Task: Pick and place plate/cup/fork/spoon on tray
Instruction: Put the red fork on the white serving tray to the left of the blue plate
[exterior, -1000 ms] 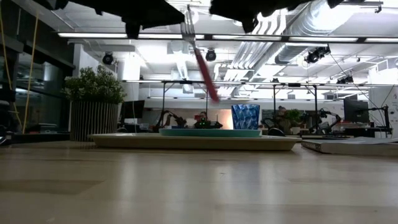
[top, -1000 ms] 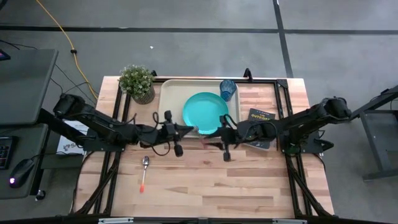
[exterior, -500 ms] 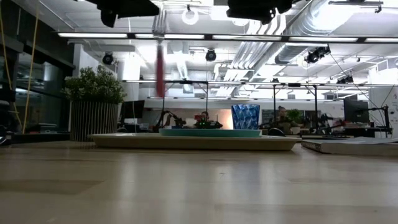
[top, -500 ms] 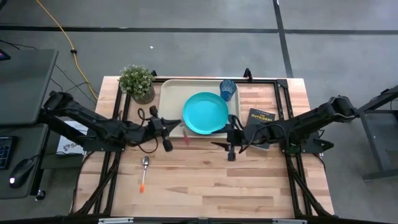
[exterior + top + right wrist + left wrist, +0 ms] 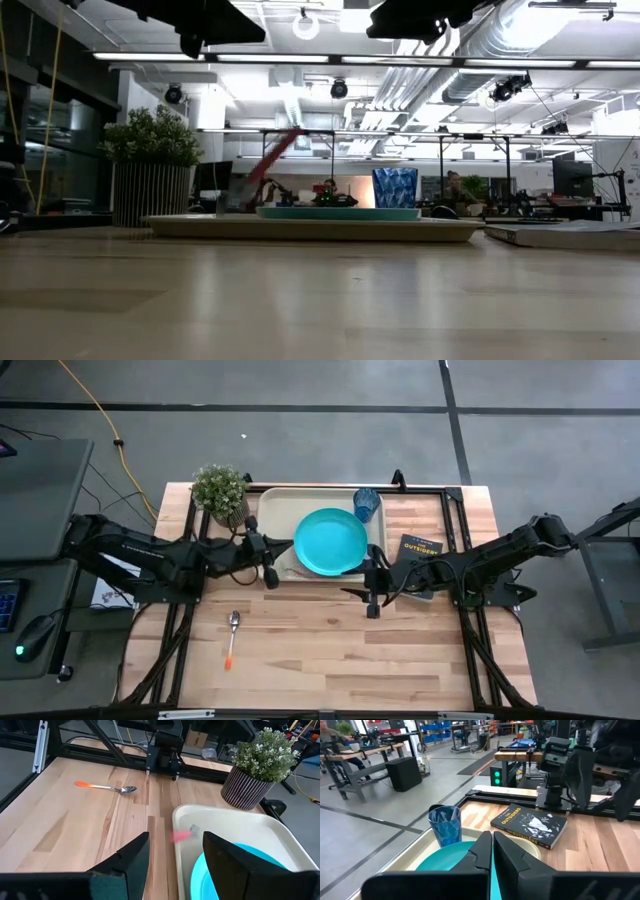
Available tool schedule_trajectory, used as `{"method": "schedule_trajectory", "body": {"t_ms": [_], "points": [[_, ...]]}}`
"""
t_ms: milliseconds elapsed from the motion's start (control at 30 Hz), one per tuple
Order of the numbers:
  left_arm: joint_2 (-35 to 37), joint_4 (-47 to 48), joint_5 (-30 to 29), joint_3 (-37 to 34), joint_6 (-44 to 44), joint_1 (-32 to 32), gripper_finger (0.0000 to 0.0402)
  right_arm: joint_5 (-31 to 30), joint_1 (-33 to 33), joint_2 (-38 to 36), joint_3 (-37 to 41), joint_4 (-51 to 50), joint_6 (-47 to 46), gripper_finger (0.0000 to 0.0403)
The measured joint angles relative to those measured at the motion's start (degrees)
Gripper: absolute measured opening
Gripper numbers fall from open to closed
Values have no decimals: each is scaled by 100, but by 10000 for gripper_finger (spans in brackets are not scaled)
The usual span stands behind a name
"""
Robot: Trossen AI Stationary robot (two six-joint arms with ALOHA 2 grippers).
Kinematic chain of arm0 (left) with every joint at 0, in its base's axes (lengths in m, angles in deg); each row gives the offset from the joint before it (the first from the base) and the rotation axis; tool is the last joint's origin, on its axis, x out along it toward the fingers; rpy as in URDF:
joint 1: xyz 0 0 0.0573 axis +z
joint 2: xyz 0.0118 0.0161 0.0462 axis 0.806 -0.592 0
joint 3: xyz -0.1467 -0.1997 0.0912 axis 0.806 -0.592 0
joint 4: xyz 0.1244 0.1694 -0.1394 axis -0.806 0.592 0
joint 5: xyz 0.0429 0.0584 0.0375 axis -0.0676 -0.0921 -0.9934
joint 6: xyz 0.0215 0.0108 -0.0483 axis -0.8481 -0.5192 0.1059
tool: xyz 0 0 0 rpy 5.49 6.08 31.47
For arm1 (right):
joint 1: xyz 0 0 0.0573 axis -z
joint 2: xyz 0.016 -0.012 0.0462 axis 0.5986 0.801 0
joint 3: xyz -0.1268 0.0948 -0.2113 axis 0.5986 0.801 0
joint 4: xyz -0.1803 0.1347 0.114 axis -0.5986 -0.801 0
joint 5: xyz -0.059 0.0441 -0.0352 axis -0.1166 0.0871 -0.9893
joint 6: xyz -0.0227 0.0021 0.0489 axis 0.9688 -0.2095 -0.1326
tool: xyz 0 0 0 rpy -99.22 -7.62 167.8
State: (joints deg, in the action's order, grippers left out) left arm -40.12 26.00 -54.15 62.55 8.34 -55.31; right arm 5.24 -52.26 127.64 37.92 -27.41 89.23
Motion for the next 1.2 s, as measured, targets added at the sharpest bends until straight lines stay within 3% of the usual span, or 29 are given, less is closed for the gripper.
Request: {"method": "schedule_trajectory", "body": {"t_ms": [833,1033,1200], "points": [[0,166,52,0,156,203,5,-2,0,1,0,-40,-2,177],[0,382,51,0,348,262,34,-2,0,2,0,-37,-54,177],[-74,1011,214,0,713,511,82,-4,31,2,0,-35,-47,177]]}}
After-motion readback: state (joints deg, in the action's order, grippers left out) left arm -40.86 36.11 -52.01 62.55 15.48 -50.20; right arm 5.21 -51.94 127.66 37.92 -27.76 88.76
